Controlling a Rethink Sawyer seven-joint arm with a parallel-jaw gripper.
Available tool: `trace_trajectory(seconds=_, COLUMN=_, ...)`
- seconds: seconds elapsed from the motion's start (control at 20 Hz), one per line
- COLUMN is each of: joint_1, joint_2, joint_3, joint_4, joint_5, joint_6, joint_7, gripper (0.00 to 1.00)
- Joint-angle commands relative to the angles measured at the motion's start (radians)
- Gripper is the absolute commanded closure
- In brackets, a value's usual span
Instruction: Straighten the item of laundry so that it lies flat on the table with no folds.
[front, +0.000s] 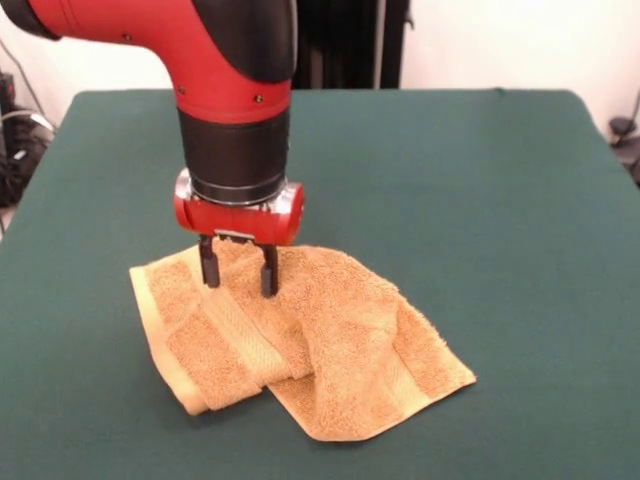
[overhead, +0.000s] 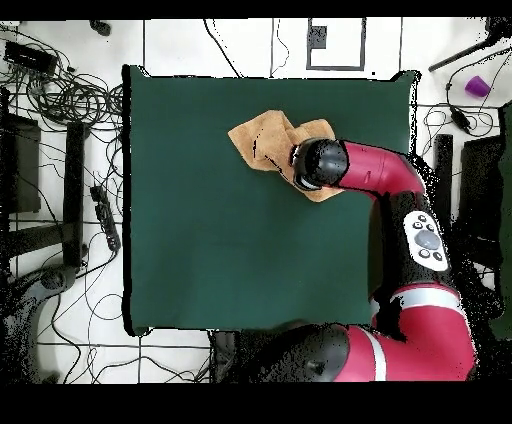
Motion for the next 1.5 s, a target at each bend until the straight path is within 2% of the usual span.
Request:
trace_trajectory(seconds=0.05, joint_1=0.016, joint_2=0.077, joint_3=0.152, joint_4=0.015, joint_5=-0.035, joint_6=0.002, joint_7=-0.137, gripper=0.0)
trace_trajectory(seconds=0.4, joint_1=0.004, joint_2=0.095, joint_3=0.176, joint_4=-0.01, joint_5=-0.05, joint_6=0.015, joint_7=-0.138, gripper=0.0)
trace_trajectory(seconds=1.0, joint_1=-0.02, joint_2=0.068, joint_3=0.174, joint_4=0.047, joint_5=-0.098, joint_6=-0.03, joint_7=-0.148, gripper=0.0)
trace_trajectory(seconds=1.5, joint_1=-0.013, joint_2=0.113, joint_3=0.183, joint_4=-0.006, joint_5=-0.098, joint_6=-0.046, joint_7=-0.138, gripper=0.0)
